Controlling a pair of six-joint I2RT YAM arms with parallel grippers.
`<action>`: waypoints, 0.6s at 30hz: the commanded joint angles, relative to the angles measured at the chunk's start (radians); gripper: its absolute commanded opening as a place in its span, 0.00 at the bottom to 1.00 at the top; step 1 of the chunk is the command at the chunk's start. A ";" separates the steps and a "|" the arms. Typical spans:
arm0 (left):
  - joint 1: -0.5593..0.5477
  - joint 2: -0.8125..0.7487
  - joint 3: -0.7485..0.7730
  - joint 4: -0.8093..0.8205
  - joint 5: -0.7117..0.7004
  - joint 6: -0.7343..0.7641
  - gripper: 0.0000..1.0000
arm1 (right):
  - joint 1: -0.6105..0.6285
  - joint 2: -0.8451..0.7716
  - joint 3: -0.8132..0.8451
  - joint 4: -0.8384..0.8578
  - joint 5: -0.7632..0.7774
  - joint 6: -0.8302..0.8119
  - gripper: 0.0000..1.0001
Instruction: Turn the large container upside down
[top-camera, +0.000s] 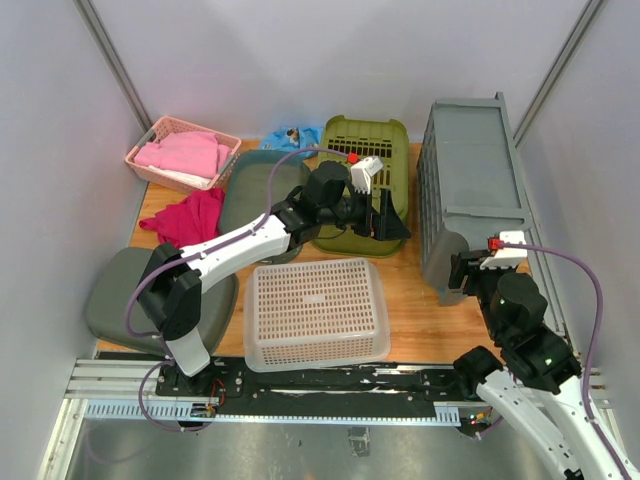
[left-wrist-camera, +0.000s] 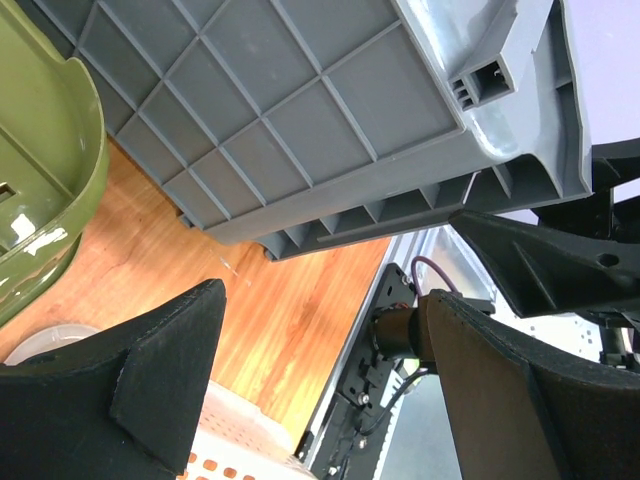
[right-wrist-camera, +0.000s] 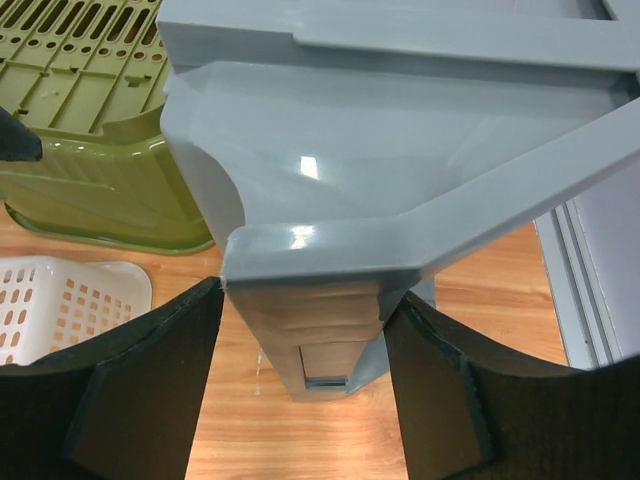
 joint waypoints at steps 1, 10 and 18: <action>-0.010 -0.002 0.023 0.011 0.017 0.021 0.86 | 0.000 0.004 -0.020 0.071 -0.034 0.025 0.64; -0.010 -0.006 0.020 0.017 0.033 0.020 0.86 | 0.000 -0.067 -0.071 0.084 0.040 0.068 0.48; -0.010 0.028 0.080 0.029 0.062 -0.004 0.86 | 0.000 -0.085 -0.028 0.054 0.120 0.224 0.32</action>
